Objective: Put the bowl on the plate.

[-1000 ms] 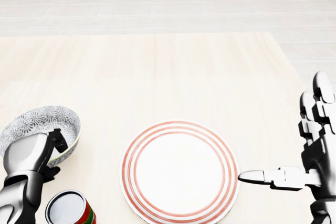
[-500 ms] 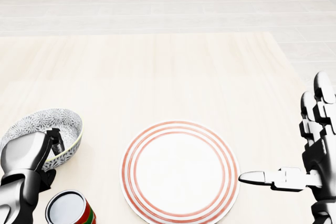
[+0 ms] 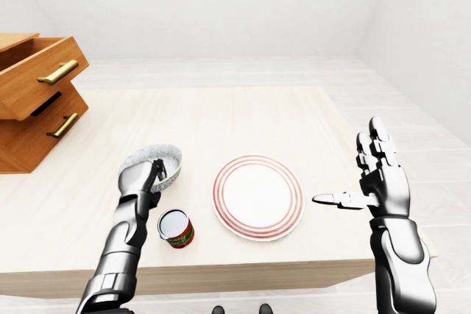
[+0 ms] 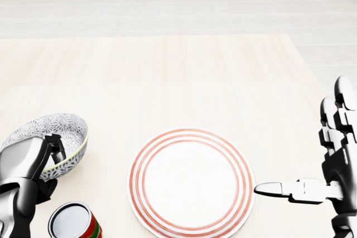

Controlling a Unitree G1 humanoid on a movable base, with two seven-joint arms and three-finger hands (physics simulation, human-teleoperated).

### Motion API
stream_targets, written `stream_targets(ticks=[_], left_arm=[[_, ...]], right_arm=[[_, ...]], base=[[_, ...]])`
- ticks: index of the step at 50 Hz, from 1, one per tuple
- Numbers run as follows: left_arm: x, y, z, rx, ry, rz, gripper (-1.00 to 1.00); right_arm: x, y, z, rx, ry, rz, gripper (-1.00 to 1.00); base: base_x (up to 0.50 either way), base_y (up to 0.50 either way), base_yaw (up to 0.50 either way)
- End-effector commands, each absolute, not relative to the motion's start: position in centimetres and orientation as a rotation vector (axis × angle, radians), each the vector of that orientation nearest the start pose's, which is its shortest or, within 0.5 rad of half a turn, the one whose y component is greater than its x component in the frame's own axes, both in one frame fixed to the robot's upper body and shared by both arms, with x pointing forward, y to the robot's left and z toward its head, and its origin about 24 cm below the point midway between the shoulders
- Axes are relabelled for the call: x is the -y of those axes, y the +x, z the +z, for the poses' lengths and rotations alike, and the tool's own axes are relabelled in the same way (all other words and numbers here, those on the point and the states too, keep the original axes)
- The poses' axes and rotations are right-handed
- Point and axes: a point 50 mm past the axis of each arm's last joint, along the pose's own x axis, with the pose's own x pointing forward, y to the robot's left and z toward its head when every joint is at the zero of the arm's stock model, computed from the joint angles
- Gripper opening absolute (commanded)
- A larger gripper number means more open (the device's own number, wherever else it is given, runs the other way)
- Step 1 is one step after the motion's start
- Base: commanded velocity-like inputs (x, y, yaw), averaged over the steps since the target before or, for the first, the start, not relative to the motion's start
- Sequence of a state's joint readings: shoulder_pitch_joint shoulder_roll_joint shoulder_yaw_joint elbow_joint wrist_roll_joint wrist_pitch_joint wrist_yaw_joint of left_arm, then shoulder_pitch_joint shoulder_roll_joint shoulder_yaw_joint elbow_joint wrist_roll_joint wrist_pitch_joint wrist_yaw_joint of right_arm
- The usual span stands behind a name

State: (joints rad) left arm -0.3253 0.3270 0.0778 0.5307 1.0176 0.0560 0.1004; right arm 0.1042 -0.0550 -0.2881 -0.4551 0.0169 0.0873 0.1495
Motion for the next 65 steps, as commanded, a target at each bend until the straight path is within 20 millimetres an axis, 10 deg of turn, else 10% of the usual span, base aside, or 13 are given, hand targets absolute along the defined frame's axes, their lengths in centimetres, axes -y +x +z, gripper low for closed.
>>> stream_targets(ticks=[1,25,65], left_arm=[[-24.5,30.5,6.2,-0.15,1.317,0.176,-1.0],[-22.9,30.4,10.7,-0.024,1.324,0.167,-1.0],[-12.7,30.6,15.4,0.24,1.324,-0.02,-1.0]], right_arm=[[21.9,21.4,12.0,0.27,-0.13,-0.145,1.0],[22.1,20.9,12.8,0.301,-0.137,-0.149,1.0],[22.9,20.2,12.3,0.283,-0.114,-0.162,1.0]], base=[[0.0,0.0,0.0],[0.0,0.0,0.0],[0.0,0.0,0.0]])
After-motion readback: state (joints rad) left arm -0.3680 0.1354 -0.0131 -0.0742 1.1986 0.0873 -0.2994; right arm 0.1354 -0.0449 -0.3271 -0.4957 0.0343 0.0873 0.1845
